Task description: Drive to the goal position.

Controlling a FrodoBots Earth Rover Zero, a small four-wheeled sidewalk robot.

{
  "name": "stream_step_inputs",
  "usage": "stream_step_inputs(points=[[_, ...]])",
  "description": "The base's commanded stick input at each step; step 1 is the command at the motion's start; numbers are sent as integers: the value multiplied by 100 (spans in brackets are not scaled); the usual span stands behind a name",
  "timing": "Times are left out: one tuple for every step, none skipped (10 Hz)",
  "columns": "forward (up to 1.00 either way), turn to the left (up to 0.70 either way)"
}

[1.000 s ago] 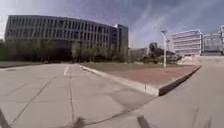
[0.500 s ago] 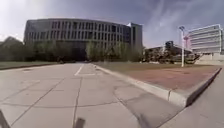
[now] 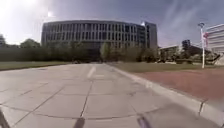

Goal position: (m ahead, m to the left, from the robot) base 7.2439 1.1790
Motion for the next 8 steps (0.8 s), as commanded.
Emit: stream_step_inputs(points=[[70, 0], [70, 0], [70, 0], [70, 2], [70, 27], [70, 27], [70, 0], [70, 0]])
